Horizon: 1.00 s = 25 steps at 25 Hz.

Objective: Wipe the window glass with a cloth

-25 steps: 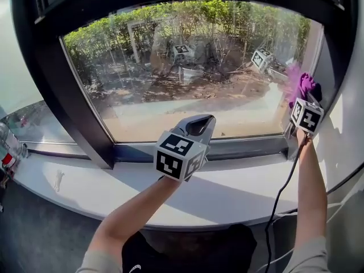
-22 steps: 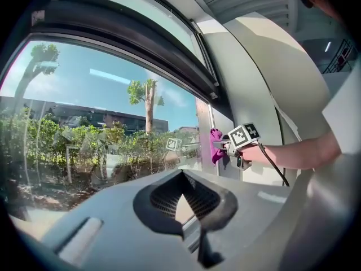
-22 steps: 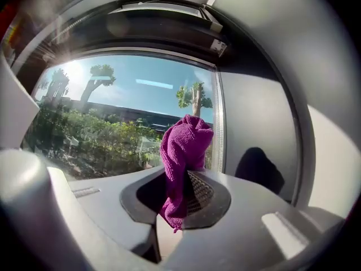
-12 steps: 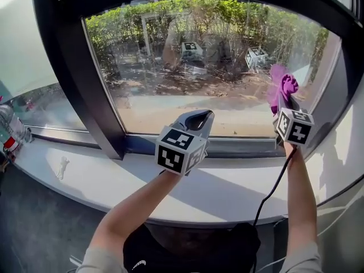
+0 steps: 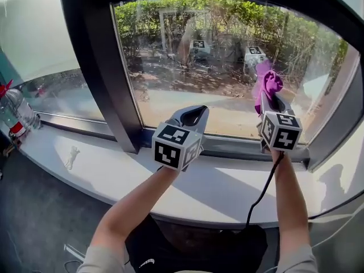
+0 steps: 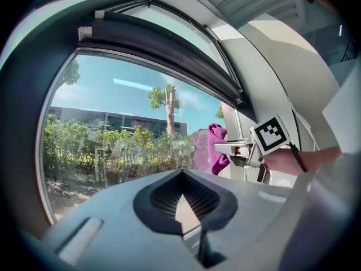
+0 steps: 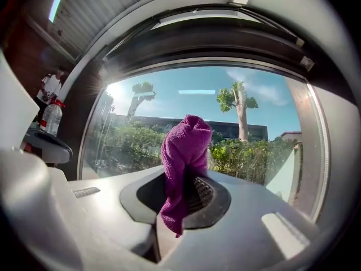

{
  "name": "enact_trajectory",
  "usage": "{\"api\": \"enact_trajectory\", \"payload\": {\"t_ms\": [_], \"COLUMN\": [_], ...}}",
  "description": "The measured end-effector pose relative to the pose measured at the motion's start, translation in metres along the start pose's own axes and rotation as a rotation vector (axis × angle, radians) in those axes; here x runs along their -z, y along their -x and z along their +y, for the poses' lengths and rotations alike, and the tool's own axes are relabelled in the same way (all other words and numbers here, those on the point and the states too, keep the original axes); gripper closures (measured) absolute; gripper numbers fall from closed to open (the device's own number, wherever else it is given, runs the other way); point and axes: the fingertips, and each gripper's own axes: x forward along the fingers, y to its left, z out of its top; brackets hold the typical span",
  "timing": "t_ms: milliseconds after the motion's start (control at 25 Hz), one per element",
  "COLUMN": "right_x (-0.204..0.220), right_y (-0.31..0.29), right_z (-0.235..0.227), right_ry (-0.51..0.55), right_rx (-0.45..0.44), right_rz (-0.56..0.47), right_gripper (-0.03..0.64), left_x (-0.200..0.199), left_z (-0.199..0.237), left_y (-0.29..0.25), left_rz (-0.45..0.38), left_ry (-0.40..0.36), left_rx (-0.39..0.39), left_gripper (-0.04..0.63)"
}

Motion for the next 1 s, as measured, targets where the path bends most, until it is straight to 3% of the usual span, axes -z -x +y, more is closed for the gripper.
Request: {"api": "enact_trajectory", "payload": {"t_ms": [200,1000], "right_x": [-0.012,-0.04], "right_y": [-0.018,-0.076], "right_z": [0.068,0.264], "right_ry": [0.011,-0.053], "right_rx": [-0.098,-0.445], "right_rz": [-0.019,-0.059], "right_gripper": [0.546,0.546], "left_x": [0.005,0.02], "left_z": [0.043,0.125], "left_y": [0.026,0.098], "left_rz": [0.003,0.035], "left_ry": [0.01,0.007], "left_rx": [-0.067,-0.266], "left_gripper": [0.595,0.595]}}
